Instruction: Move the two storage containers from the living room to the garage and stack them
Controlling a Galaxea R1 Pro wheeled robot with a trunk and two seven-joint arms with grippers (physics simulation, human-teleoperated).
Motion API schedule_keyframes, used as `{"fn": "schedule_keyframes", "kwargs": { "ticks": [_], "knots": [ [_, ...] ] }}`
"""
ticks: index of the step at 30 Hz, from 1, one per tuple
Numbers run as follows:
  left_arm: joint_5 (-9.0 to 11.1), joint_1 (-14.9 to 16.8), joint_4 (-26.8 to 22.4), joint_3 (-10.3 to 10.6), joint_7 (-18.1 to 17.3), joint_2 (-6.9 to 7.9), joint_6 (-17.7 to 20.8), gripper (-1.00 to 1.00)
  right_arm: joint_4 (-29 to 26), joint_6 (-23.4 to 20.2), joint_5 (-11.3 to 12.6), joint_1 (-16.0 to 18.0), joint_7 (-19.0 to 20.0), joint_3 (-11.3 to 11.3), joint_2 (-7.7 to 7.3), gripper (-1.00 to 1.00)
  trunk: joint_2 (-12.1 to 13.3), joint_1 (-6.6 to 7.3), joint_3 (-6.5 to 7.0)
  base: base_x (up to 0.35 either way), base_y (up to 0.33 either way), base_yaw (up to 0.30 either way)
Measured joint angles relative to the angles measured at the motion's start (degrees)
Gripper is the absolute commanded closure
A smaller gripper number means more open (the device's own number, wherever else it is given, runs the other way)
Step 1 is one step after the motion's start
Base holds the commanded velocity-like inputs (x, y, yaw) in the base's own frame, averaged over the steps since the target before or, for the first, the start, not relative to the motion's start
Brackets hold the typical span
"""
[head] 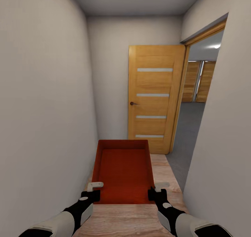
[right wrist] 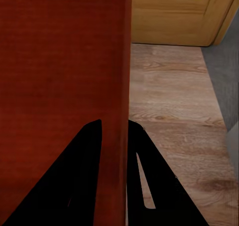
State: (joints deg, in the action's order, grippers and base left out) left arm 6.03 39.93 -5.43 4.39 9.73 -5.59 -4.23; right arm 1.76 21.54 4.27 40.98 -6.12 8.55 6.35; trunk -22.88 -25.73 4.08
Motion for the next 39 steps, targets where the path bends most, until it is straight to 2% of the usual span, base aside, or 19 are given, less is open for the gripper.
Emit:
{"fn": "schedule_keyframes", "kwargs": {
  "ticks": [31,39],
  "knots": [
    [0.07,-0.01,0.0,0.02,0.02,-0.01,-0.14,1.0,-0.05,0.03,-0.05,0.01,0.02,0.03,-0.02,1.0,0.0,0.0,0.0,0.322,0.0,0.0],
    [0.25,-0.01,-0.07,0.15,-0.04,0.04,-0.24,1.0,-0.13,0.07,-0.12,0.01,-0.09,-0.01,0.03,1.0,0.01,-0.03,0.0,0.098,0.0,-0.142]
  ]
}}
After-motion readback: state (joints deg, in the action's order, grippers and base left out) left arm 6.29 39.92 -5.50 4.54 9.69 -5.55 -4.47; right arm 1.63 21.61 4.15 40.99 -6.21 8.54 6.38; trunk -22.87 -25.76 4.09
